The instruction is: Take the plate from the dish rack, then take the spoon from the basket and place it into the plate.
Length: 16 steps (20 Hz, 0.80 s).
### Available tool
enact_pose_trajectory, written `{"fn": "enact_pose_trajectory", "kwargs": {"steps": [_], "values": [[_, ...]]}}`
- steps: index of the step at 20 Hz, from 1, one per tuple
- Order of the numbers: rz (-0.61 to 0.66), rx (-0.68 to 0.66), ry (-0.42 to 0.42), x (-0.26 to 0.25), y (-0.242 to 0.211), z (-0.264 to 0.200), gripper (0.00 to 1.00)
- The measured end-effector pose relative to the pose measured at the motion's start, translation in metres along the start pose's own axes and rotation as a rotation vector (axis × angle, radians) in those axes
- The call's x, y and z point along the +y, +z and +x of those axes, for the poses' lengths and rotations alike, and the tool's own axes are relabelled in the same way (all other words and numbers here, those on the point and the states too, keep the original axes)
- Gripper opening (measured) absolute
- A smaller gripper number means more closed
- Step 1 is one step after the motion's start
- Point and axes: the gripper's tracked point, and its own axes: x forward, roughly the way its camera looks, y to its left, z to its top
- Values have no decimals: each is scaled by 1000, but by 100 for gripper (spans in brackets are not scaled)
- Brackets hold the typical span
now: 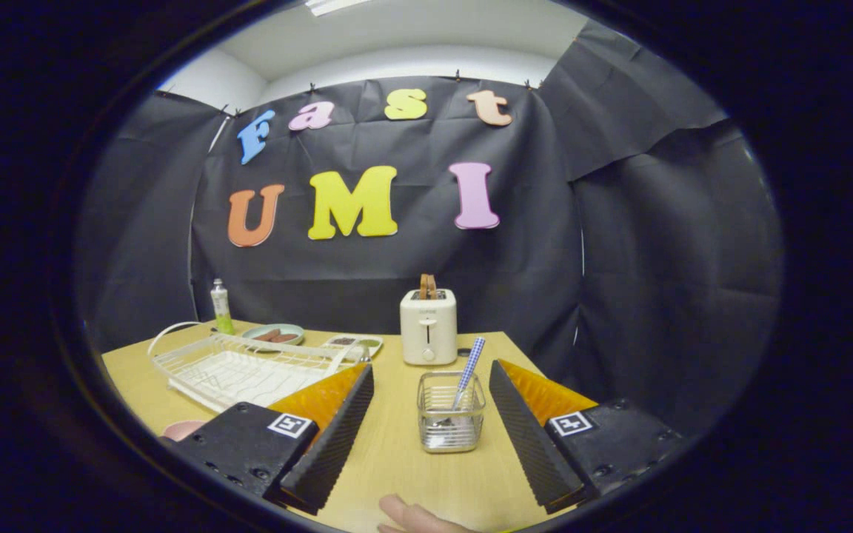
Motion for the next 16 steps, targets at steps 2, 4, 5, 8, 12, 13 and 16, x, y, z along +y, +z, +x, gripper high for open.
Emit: {"fn": "enact_pose_trajectory", "kwargs": {"steps": [2, 4, 5, 8, 12, 13, 16], "values": [[-12, 23, 6, -6, -1, 21, 100], [-5, 58, 13, -14, -1, 44, 100], [11, 74, 1, -20, -3, 55, 100], [68, 117, 12, -30, -6, 87, 100], [186, 163, 33, -35, -9, 125, 98], [214, 175, 25, -36, -12, 134, 92], [217, 232, -12, -41, -26, 149, 67]]}}
